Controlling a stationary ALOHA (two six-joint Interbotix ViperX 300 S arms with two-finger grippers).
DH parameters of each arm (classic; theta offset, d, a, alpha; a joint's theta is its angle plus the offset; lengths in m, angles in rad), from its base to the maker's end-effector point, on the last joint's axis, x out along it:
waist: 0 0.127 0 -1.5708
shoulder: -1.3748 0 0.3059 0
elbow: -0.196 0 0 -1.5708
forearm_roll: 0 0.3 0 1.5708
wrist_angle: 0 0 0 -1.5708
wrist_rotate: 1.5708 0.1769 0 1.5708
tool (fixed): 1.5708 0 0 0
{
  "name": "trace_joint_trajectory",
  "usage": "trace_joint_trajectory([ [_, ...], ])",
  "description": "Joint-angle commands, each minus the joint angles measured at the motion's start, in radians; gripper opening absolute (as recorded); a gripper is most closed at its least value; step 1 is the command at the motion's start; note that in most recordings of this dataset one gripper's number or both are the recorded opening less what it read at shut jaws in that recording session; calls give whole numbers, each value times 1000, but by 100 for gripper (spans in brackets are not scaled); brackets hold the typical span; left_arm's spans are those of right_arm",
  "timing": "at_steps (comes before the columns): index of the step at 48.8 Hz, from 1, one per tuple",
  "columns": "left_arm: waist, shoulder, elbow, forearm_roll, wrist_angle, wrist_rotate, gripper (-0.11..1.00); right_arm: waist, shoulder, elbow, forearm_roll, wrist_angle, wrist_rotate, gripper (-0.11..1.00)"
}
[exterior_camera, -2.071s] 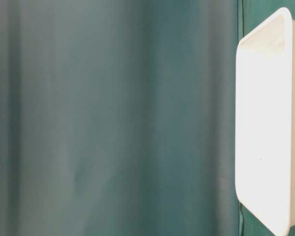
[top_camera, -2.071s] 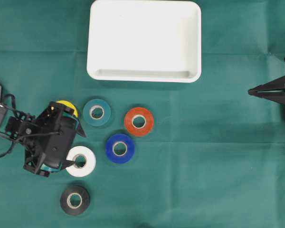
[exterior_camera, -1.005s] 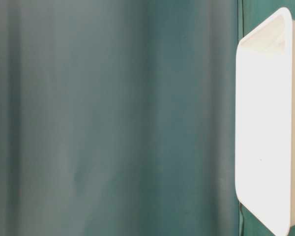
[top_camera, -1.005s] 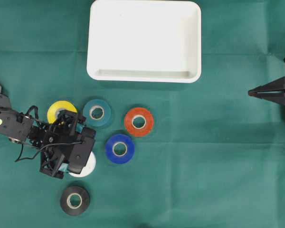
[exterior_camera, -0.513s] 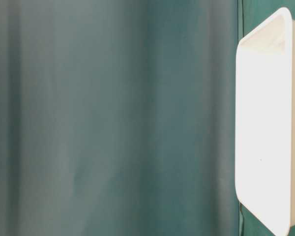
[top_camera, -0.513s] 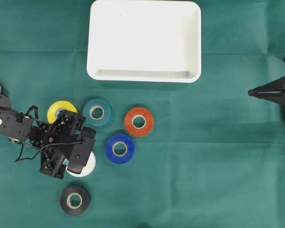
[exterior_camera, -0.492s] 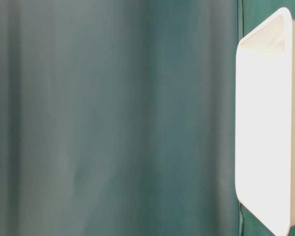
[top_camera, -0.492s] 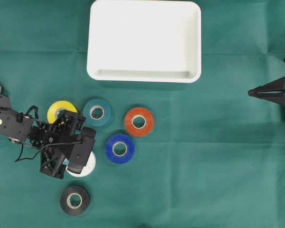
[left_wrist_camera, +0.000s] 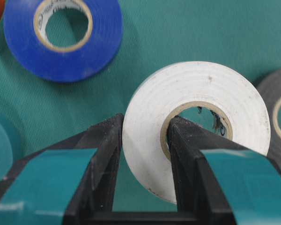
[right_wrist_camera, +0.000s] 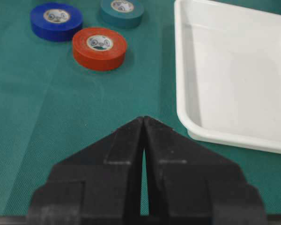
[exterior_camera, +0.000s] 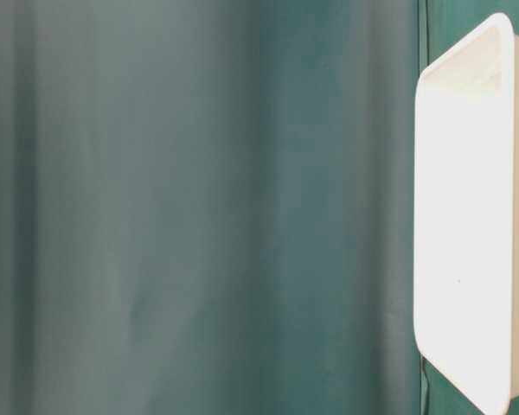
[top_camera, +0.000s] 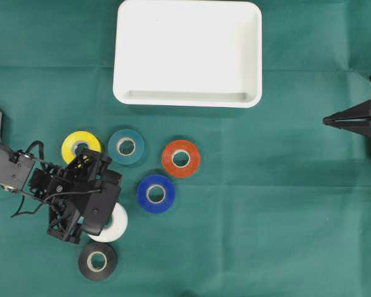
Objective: Put the tape into the white case with the left arm.
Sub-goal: 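Carry the white tape roll to the tray and lower it inside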
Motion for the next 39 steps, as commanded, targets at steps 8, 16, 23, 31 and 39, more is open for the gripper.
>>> trace_joint_trajectory([
  [8, 37, -71, -25, -2, 48, 2, 27, -2, 12, -11, 0, -3, 3, -10],
  [16, 117, -83, -31, -2, 48, 3, 27, -3, 11, -6, -2, -6, 3, -10],
  [23, 206, -83, -37, -2, 49, 6, 27, -3, 11, -6, -2, -6, 3, -10],
  [31, 337, -83, -43, 2, 51, 11, 27, -3, 9, -6, -2, -3, 3, -10],
  [39, 471, -83, -52, 2, 46, 25, 27, -3, 9, -6, -2, -3, 3, -10],
])
